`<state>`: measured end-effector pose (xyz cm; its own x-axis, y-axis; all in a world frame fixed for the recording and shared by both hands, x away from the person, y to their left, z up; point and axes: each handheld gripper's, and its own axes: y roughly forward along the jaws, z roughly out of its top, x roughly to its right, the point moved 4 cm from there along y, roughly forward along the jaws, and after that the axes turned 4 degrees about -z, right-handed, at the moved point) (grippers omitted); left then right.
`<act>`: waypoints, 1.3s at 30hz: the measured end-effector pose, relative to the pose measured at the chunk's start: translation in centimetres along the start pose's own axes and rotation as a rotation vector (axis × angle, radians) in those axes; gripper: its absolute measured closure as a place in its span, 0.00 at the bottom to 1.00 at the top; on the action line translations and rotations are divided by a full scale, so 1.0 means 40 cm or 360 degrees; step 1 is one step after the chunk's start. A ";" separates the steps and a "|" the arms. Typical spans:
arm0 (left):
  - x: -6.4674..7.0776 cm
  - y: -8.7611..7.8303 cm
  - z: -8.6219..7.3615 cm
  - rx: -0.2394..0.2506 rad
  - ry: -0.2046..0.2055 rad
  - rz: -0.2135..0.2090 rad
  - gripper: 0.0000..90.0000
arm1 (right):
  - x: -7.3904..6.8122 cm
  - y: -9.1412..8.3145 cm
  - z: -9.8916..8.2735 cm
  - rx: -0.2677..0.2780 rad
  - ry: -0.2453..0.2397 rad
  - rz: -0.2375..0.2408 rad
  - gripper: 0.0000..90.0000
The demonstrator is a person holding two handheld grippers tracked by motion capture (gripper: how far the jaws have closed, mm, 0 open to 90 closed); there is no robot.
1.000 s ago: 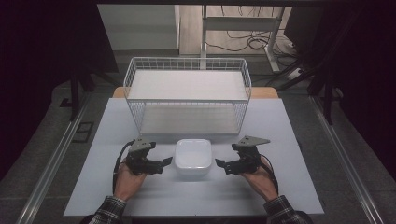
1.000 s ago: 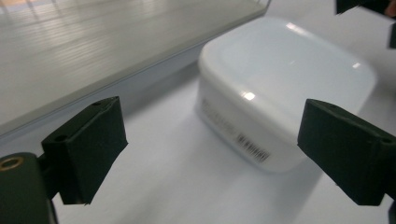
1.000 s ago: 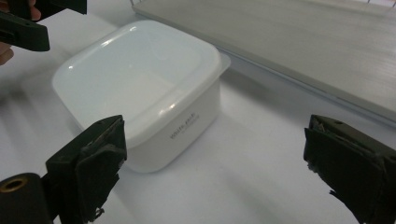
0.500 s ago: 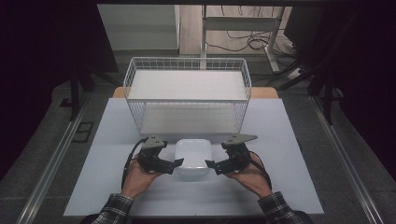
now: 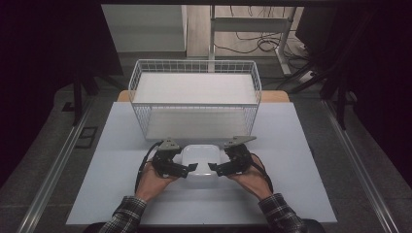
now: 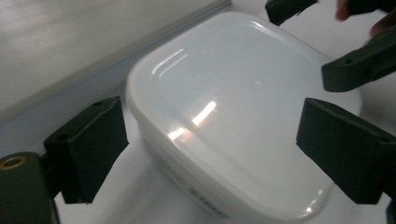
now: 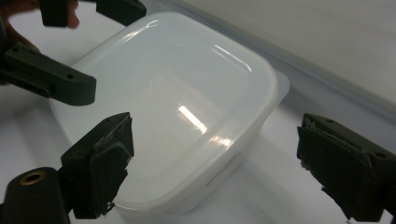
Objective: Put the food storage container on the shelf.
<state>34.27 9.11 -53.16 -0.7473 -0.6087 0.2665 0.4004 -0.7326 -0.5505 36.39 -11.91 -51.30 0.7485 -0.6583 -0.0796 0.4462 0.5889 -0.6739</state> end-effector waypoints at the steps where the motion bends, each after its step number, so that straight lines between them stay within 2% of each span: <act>1: 0.001 -0.001 -0.002 0.0004 -0.0006 -0.0013 0.10 | 0.002 0.000 -0.004 -0.0009 0.0044 0.0023 0.13; 5: 0.006 -0.009 -0.007 0.0003 -0.0028 -0.0022 0.14 | -0.001 -0.005 -0.008 -0.0034 0.0096 0.0074 0.22; 6: 0.008 -0.014 -0.010 0.0000 -0.0044 -0.0037 0.22 | -0.006 -0.010 -0.013 -0.0041 0.0118 0.0135 0.28; 8: 0.011 -0.023 -0.015 0.0003 -0.0058 -0.0060 0.24 | -0.008 -0.012 -0.017 -0.0052 0.0139 0.0158 0.28; 10: 0.010 -0.028 -0.020 -0.0017 -0.0132 -0.0115 0.29 | -0.009 -0.014 -0.021 -0.0064 0.0199 0.0175 0.30; 11: 0.010 -0.030 -0.023 -0.0013 -0.0153 -0.0118 0.31 | -0.010 -0.015 -0.022 -0.0068 0.0205 0.0184 0.32; 14: 0.011 -0.040 -0.024 -0.0016 -0.0182 -0.0096 0.36 | -0.011 -0.027 -0.021 -0.0062 0.0222 0.0158 0.43; 16: 0.011 -0.052 -0.024 0.0005 -0.0219 -0.0082 0.46 | -0.009 -0.035 -0.022 -0.0062 0.0241 0.0159 0.51; 19: 0.010 -0.064 -0.027 0.0041 -0.0267 -0.0084 0.59 | -0.004 -0.053 -0.025 -0.0049 0.0311 0.0177 0.64; 20: 0.012 -0.070 -0.025 0.0064 -0.0274 -0.0064 0.66 | -0.003 -0.061 -0.024 -0.0021 0.0338 0.0168 0.70; 21: 0.014 -0.075 -0.023 0.0083 -0.0279 -0.0043 0.66 | -0.003 -0.061 -0.024 -0.0021 0.0338 0.0168 0.70; 22: 0.015 -0.078 -0.021 0.0103 -0.0288 -0.0017 0.73 | -0.008 -0.068 -0.019 0.0013 0.0332 0.0120 0.75; 23: 0.017 -0.081 -0.020 0.0121 -0.0299 0.0006 0.73 | -0.008 -0.068 -0.019 0.0013 0.0332 0.0120 0.75; 25: 0.015 -0.088 -0.019 0.0162 -0.0323 0.0064 0.80 | -0.014 -0.076 -0.013 0.0043 0.0322 0.0082 0.83; 26: 0.012 -0.089 -0.020 0.0167 -0.0297 0.0134 0.84 | -0.022 -0.076 -0.012 0.0069 0.0304 0.0061 0.88; 28: 0.010 -0.088 -0.021 0.0179 -0.0319 0.0133 0.84 | -0.029 -0.073 -0.011 0.0092 0.0266 0.0010 0.88; 34: 0.012 -0.096 -0.014 0.0228 -0.0318 0.0143 0.85 | -0.024 -0.072 -0.006 0.0152 0.0292 0.0009 0.88; 39: 0.008 -0.101 -0.001 0.0248 -0.0306 0.0147 0.85 | -0.020 -0.071 0.007 0.0178 0.0276 -0.0013 0.87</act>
<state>32.40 11.88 -50.87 -0.5956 -0.7108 0.3743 0.5499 -0.7004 -0.4550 34.64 -12.91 -49.14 0.6533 -0.7283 -0.2065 0.5107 0.6254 -0.5900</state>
